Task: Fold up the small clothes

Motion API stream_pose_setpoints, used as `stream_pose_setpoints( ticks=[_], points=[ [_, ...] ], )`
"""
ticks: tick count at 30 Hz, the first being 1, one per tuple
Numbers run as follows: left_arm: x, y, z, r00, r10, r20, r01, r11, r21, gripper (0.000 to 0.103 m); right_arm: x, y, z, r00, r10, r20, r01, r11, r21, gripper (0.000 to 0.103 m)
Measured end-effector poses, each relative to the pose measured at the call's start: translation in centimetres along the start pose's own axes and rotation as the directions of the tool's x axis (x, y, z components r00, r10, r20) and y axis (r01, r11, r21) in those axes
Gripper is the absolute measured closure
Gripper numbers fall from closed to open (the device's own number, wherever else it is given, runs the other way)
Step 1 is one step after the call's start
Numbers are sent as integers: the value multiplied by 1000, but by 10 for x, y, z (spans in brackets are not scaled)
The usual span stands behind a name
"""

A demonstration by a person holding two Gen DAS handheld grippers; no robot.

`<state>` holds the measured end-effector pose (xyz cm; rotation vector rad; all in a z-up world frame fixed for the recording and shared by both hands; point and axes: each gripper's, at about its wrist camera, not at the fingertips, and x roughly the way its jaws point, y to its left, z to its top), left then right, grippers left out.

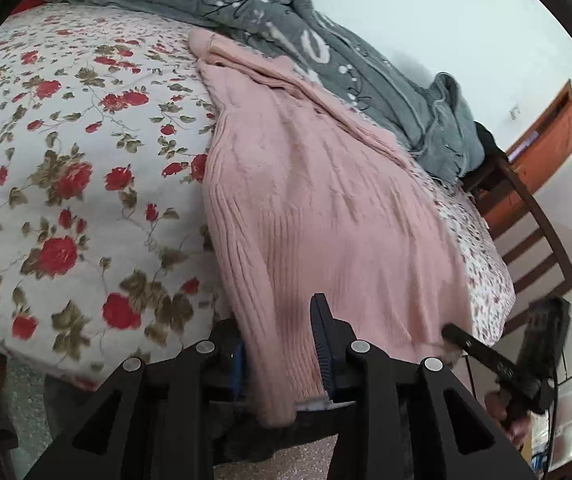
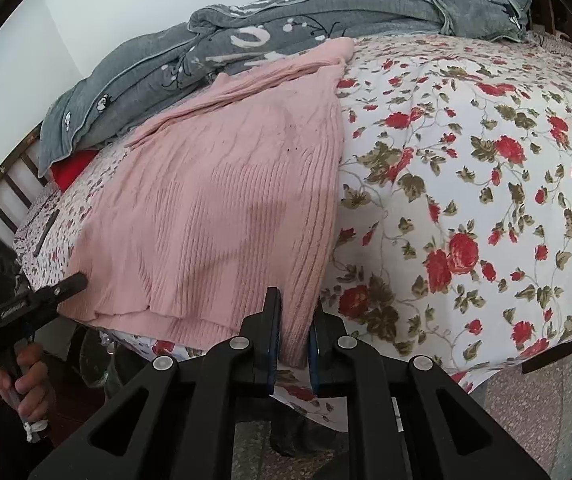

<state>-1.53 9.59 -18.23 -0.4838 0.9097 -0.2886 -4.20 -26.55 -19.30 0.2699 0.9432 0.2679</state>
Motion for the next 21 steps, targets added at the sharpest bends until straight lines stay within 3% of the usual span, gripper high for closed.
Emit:
stream_pose_setpoints(
  ticks=[6,10,14,21],
  points=[
    [-9,5,-8,999,-25,-42,26,999,22,81,-2,-3,-1,1000,-4,-6,4,1000,-8,89],
    [-23,13,-14,1000,3,-25,-3,1000,26,83,-3,-4,-1,1000,-9,-2,9,1000,-19,89],
    [-22,20,-6,999,14,-33,-14,1000,-6,94,-1,-3,1,1000,-10,-5,10,1000,-19,89],
    [-39,18,-1,1000,16,1,-16,1000,-24,96,-12,-9,5,1000,14,14,-14,1000,22,97]
  ],
)
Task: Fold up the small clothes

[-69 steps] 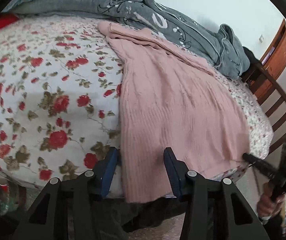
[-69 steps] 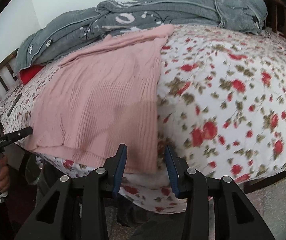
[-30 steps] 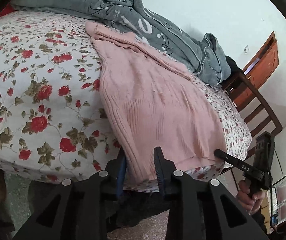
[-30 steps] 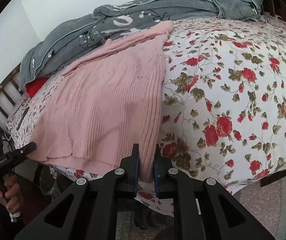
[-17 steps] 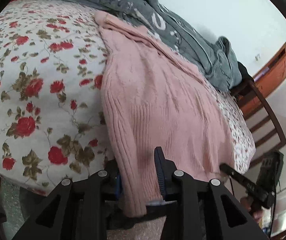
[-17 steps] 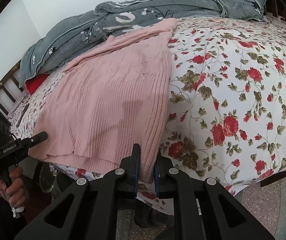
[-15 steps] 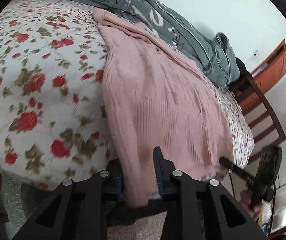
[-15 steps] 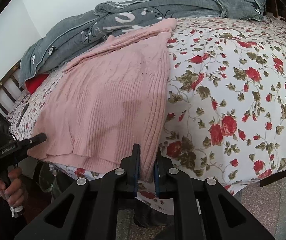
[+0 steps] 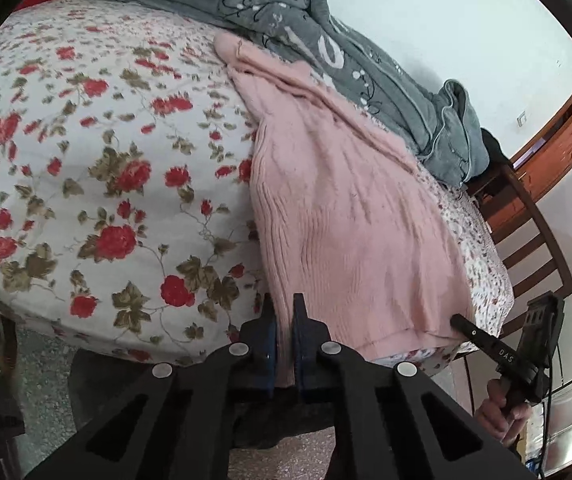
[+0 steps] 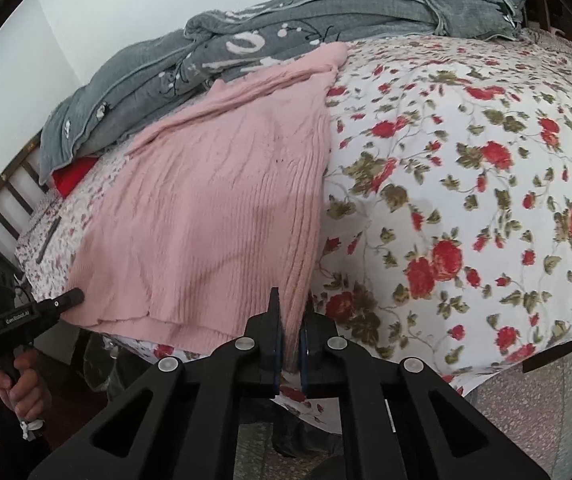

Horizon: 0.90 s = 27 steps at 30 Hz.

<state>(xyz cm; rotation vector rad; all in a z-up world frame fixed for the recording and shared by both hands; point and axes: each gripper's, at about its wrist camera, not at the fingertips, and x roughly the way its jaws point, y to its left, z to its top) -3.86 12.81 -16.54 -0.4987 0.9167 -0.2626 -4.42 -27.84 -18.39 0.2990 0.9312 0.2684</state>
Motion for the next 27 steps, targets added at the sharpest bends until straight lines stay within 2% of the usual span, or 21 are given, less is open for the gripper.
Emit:
stream_pose_setpoints(
  ticks=[3,8,16,22,27],
  points=[
    [-8,0,4,1000,11,7,-11,1000,-9,96,-9,2,2,1000,-1,14,1,1000,-5,97],
    [-20,3,14,1000,-21,12,22,998,-58,96,-22,5,11,999,23,34,-23,1000,14,98],
    [-44,-23,50,996,-35,85,39,998,-44,96,-52,14,35,994,74,85,-76,997,19,98],
    [-54,-42,91,990,-30,140,37,998,-47,96,-68,20,76,983,133,122,-139,989,42,98],
    [-46,-44,132,983,-24,181,39,996,-82,96,-66,19,123,973,177,147,-192,977,94,98]
  ],
)
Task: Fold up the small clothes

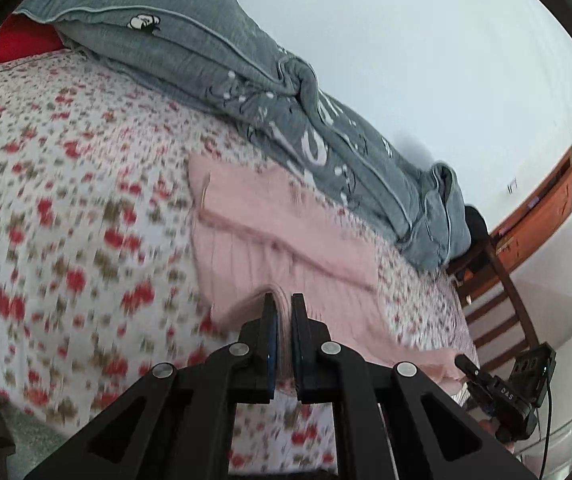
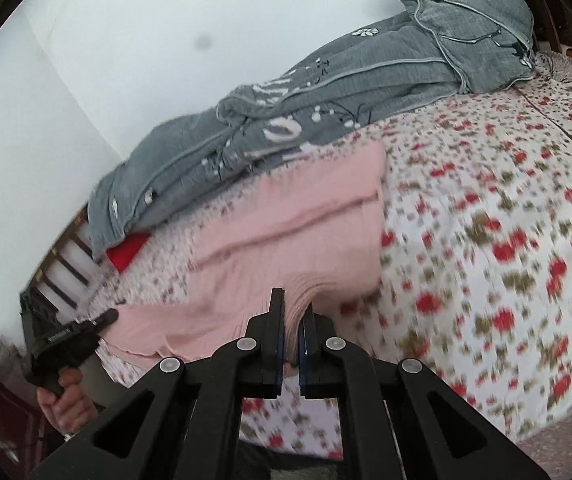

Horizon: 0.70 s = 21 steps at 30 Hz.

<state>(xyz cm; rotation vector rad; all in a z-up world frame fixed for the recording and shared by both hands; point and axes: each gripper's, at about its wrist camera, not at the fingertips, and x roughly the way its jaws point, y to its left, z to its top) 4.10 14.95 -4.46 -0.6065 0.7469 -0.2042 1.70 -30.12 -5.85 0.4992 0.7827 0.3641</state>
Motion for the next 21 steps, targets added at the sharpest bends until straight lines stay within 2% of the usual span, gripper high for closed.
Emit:
stream_pose_setpoints(
  ticks=[10,21],
  points=[
    [90,8,84,998,61,3,-61,996,-59,96,70,-3,91,1000,11,2,-11,1000,21,98],
    [213,30,157,985,161,-57,-165,982,-88,96,218,-47,168,995,-20,-93,31,993,116,98]
  ],
)
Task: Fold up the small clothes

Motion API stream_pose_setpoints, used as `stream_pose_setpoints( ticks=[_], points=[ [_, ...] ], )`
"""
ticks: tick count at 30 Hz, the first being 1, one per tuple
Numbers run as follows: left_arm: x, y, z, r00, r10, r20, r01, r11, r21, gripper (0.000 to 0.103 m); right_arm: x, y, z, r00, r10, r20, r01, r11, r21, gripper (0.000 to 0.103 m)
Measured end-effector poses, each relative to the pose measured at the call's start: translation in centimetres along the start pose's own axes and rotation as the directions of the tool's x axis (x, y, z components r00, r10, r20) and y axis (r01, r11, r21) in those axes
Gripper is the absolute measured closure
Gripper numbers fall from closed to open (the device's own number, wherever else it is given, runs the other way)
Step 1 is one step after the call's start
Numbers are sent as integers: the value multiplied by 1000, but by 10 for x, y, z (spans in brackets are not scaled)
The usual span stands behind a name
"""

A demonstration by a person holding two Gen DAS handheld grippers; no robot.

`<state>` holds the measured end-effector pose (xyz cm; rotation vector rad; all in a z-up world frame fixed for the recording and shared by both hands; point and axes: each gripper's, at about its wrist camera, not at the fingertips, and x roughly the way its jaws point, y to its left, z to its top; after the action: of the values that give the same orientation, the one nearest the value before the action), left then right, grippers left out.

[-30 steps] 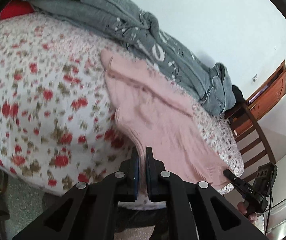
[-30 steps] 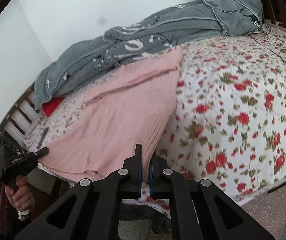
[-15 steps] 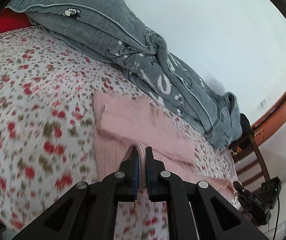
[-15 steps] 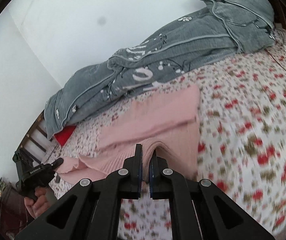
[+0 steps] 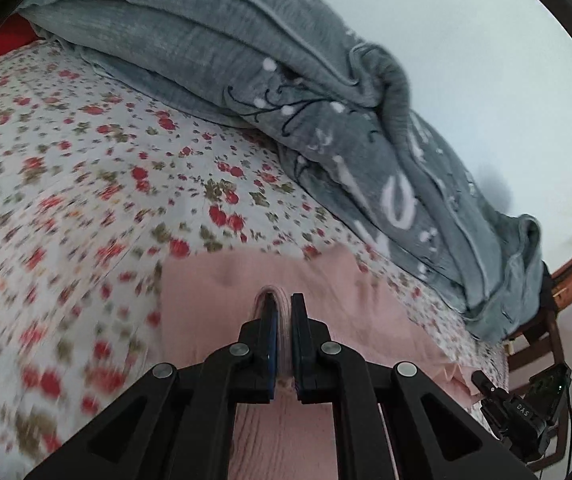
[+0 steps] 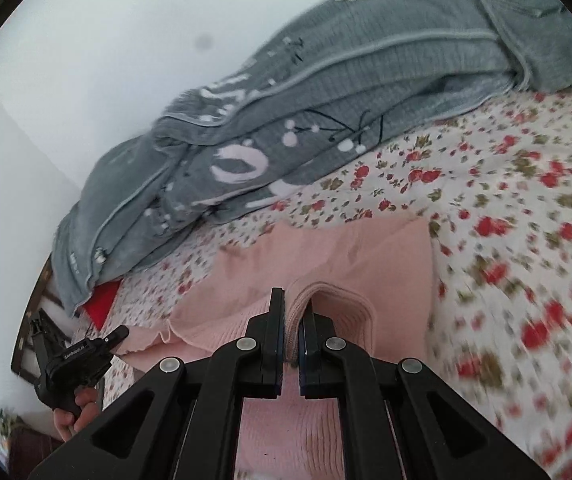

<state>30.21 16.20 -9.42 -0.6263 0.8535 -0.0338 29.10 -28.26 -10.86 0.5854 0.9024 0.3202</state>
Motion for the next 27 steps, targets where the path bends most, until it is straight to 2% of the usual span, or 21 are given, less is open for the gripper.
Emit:
stream_pose_setpoints(
  ticks=[3,4,5,6,7,8,10,12,16,17,19,20,21,22,23,27],
  points=[
    [36,2,16,998,25,-62,-26,1000,-14,95,36,-16,16,999,-22,-32,24,999,47,90],
    [41,4,21,997,31,-73,-33,999,-21,89,45,-23,20,999,-27,-39,30,997,75,87],
    [42,6,23,997,34,-69,-35,999,-26,76,54,-32,26,999,-7,-47,12,993,113,87],
    [40,8,28,999,20,-38,-21,999,-35,70,57,-37,30,999,14,-48,-7,991,131,87],
    [38,11,30,1000,11,-18,-12,999,-36,59,57,-41,33,999,27,-41,-20,990,141,83],
    [35,12,31,1000,8,-1,-8,1000,-30,55,54,-45,36,999,24,-23,-21,990,136,73],
    [35,13,32,1000,1,-1,-1,1000,-9,55,50,-46,39,1000,-20,6,19,996,92,64],
    [40,13,31,1000,-13,-23,13,1000,14,55,51,-47,40,999,-53,1,53,998,42,64],
    [53,1,24,997,-23,-71,30,995,97,55,65,-41,36,996,-71,-47,68,997,-48,64],
    [56,-2,21,997,-10,-75,19,992,123,55,70,-37,34,995,-82,-54,77,994,-82,64],
    [64,-9,14,995,81,-57,-69,980,189,57,81,-29,27,988,-139,-66,127,979,-161,64],
    [68,-11,11,991,123,-44,-111,972,207,62,89,-25,23,979,-189,-72,171,963,-207,64],
    [73,-10,7,986,166,-32,-155,964,214,69,95,-24,22,972,-223,-71,202,953,-227,67],
    [77,-7,7,981,188,-36,-177,962,209,89,101,-25,20,965,-254,-67,233,946,-226,79],
    [80,-4,7,982,181,-50,-167,965,200,90,105,-28,20,964,-256,-68,236,947,-217,93],
    [60,5,12,996,89,-11,-86,982,166,92,92,-27,21,978,-205,-40,192,957,-218,98]
  ],
)
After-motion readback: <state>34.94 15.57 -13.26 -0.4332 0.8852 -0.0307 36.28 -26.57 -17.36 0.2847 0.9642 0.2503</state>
